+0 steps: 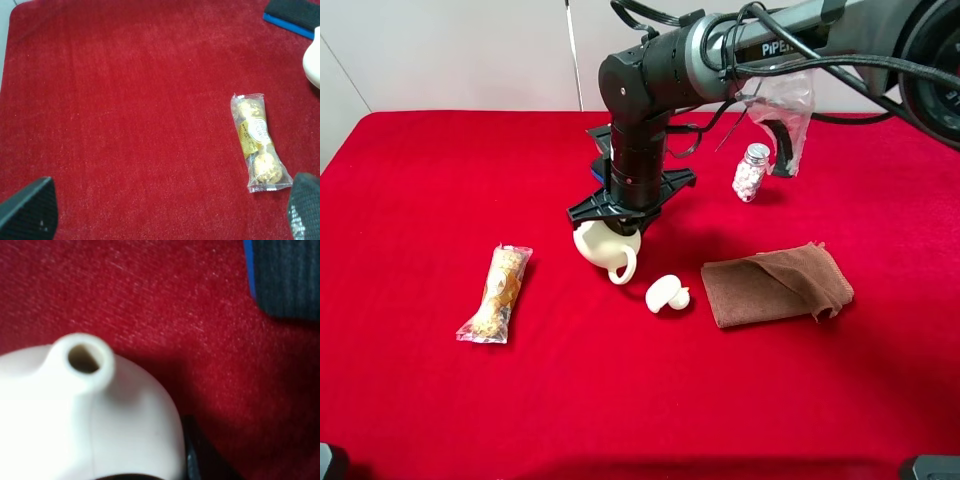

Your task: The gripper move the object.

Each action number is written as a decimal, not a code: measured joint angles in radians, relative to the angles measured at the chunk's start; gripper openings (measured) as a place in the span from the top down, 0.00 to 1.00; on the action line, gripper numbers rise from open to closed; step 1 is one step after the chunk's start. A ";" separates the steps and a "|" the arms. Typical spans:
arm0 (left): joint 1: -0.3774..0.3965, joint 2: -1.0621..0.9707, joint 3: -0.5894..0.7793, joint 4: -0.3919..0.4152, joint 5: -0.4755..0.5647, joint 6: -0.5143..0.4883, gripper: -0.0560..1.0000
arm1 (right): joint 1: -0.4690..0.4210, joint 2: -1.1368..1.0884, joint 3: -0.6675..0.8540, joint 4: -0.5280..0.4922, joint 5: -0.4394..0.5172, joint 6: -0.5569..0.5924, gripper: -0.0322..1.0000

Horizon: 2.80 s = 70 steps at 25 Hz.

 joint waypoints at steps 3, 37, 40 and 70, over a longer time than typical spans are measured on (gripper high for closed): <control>0.000 0.000 0.000 0.000 0.000 0.000 0.09 | 0.000 -0.001 0.000 0.000 0.012 0.007 0.97; 0.000 0.000 0.000 0.000 0.000 0.000 0.09 | 0.000 -0.260 -0.011 -0.042 0.248 0.009 0.97; 0.000 0.000 0.000 0.000 0.000 0.000 0.09 | -0.002 -0.288 -0.015 -0.045 0.282 0.009 0.97; 0.000 0.000 0.000 0.000 0.000 0.000 0.09 | -0.313 -0.383 -0.018 -0.061 0.318 -0.035 0.97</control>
